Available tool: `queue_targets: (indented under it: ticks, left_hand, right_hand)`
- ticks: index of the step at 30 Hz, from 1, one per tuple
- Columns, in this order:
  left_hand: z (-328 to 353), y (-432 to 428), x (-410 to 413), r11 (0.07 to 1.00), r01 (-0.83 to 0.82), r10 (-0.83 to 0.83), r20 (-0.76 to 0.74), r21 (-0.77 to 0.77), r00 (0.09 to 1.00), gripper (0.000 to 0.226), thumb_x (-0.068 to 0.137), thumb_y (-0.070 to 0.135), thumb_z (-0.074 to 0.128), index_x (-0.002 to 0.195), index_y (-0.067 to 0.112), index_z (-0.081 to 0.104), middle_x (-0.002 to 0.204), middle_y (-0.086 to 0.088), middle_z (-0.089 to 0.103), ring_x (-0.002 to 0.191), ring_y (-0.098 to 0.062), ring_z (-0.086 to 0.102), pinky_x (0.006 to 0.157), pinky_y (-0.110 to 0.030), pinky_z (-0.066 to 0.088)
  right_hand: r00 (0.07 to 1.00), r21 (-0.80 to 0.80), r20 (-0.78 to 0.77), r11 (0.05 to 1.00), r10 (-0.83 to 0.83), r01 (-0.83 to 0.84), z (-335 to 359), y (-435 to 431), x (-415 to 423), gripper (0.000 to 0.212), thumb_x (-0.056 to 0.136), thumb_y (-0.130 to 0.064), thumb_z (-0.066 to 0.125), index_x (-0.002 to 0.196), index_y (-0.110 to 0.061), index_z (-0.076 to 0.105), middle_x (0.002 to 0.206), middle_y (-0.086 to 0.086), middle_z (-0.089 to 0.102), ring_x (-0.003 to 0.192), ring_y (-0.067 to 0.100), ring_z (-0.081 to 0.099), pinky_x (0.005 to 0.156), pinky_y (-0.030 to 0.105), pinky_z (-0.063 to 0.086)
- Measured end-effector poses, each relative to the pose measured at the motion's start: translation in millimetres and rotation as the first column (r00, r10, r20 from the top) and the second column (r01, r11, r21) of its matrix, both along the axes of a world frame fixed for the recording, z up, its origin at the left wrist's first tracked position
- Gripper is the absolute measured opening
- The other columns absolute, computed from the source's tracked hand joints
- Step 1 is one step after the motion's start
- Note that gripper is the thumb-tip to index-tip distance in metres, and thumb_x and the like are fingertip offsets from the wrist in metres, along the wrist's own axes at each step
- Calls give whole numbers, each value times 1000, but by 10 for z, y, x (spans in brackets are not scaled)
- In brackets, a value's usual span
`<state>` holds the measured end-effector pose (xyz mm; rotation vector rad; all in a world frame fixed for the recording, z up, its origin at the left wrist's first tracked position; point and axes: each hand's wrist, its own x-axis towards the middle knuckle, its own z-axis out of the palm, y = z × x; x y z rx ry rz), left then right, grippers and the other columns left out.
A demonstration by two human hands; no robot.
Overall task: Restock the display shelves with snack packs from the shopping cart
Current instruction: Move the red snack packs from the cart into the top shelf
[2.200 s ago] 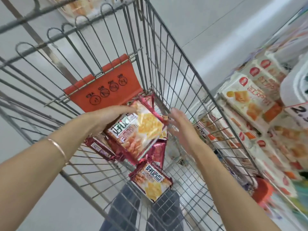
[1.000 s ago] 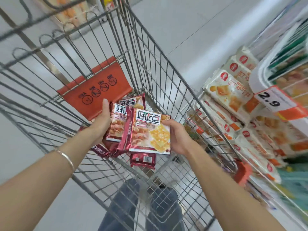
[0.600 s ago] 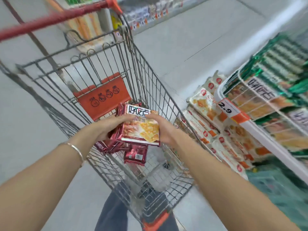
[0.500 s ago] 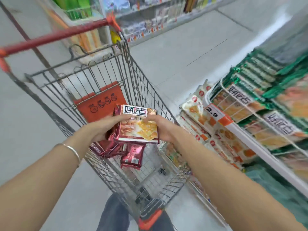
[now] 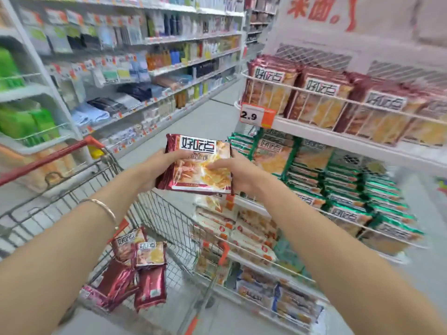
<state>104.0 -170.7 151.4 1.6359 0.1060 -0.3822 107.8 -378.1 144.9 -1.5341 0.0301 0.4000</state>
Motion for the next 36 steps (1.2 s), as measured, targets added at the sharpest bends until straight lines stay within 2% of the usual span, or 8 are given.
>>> queue_targets:
  ticks: [6, 11, 14, 21, 25, 28, 32, 36]
  left_hand:
    - [627, -1278, 74, 974, 223, -215, 123, -47, 969, 40, 87, 33, 70, 121, 14, 60, 78, -2, 77, 61, -14, 72, 57, -29, 59]
    - [1148, -2461, 125, 927, 370, -342, 251, -69, 905, 50, 84, 31, 76, 125, 16, 51, 68, 1, 63, 48, -7, 63, 46, -22, 53]
    - [1449, -3176, 127, 867, 497, -457, 325, -47, 828, 91, 59, 46, 87, 134, 11, 48, 94, -10, 67, 67, -16, 70, 67, -35, 62]
    - [2026, -4750, 276, 867, 483, -458, 569, 119, 683, 19, 90, 38, 70, 99, 26, 58, 92, -1, 69, 60, 0, 66, 57, -16, 51]
    - [2106, -5241, 547, 849, 376, -528, 604, 370, 597, 26, 93, 47, 63, 112, 29, 58, 81, 18, 56, 65, 8, 52, 45, -2, 36]
    - [1974, -5429, 824, 773, 362, -625, 528, 520, 575, 37, 87, 49, 70, 112, 23, 67, 90, 14, 66, 81, -4, 62, 62, -13, 44]
    - [1818, -5477, 1033, 658, 386, -728, 416, 647, 545, 29, 85, 52, 72, 107, 35, 64, 102, 15, 68, 96, -6, 63, 98, -32, 46]
    - [1824, -5469, 1141, 603, 281, -732, 378, 746, 567, 80, 68, 59, 82, 134, 29, 48, 132, 10, 60, 123, -18, 57, 110, -38, 39]
  right_hand:
    - [962, -116, 195, 969, -191, 216, 775, -1209, -527, 41, 84, -3, 76, 119, -13, 57, 113, 5, 72, 102, 25, 69, 92, 40, 54]
    - [839, -184, 381, 857, -389, 481, 1283, -2193, -940, 118, 53, -37, 96, 149, -21, 30, 139, -4, 52, 121, 27, 60, 103, 52, 49]
    - [766, -132, 454, 815, -456, 564, 1534, -2909, -1074, 88, 65, -24, 93, 136, -19, 40, 127, 4, 64, 108, 26, 69, 93, 48, 57]
    - [642, -59, 596, 771, -482, 634, 2044, -4350, -1030, 54, 81, -5, 79, 123, -23, 50, 108, 2, 72, 90, 18, 74, 71, 29, 61]
    - [636, -159, 638, 734, -434, 661, 2000, -4938, -711, 50, 82, -10, 80, 110, -35, 46, 108, -7, 66, 93, 8, 70, 80, 31, 61]
    - [700, -361, 629, 670, -339, 648, 1818, -5232, -456, 80, 75, -33, 88, 134, -29, 35, 121, -12, 56, 112, 12, 61, 92, 35, 56]
    - [736, -463, 619, 628, -276, 625, 1624, -5396, -256, 79, 76, -36, 86, 132, -28, 31, 113, -19, 52, 109, 5, 57, 69, 10, 45]
    - [742, -571, 645, 531, -182, 626, 1561, -5482, -166, 77, 71, -36, 89, 124, -28, 34, 97, -24, 52, 87, -1, 58, 64, 12, 43]
